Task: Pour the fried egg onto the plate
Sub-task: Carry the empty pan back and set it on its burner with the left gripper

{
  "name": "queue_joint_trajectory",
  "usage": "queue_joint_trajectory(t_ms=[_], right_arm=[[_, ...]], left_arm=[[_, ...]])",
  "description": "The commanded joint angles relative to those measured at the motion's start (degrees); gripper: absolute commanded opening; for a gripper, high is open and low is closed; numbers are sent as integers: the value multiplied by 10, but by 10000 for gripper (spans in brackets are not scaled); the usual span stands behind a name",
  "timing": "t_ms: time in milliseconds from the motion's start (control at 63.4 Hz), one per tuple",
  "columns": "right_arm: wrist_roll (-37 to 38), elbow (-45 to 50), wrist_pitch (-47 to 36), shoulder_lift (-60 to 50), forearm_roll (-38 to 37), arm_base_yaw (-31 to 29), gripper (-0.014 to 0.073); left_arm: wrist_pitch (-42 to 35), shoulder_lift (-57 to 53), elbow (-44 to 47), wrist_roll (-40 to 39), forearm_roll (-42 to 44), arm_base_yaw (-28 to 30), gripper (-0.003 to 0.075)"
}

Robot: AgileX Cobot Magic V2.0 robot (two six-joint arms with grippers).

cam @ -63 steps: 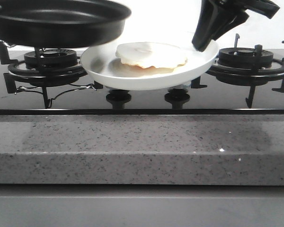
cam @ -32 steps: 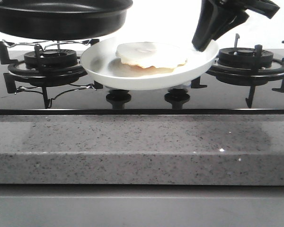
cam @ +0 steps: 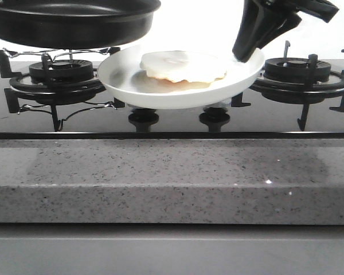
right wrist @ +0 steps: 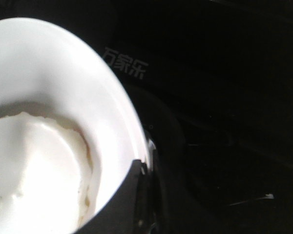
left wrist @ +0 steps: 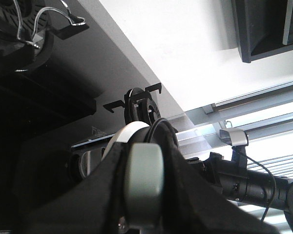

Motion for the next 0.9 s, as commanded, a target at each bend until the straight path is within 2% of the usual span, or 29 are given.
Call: queue_joint_trajectory(t_ms=[0,189,284,441,615,883], right_arm=[[-3,-15,-25,-29,19,-1,-117],[-3,-15,-24,-29,19,-1,-117],[-3,-15,-24,-29,19,-1,-117],[-3,-15,-24,-29,19,-1,-117],[-3,-15,-24,-29,19,-1,-117],[-3,-15,-24,-29,19,-1,-117]], left_arm=[[17,-15,-16,-3,-71,1,-20],[-90,13,-38,-3,-140,1,-20],[-79,66,-89,-9,-146,3,-20],[-35,184,-211,-65,-146,4,-20],[-49,285,-309,-92,-146,4,-20],[-103,365,-361,-94,-143,-2,-20]])
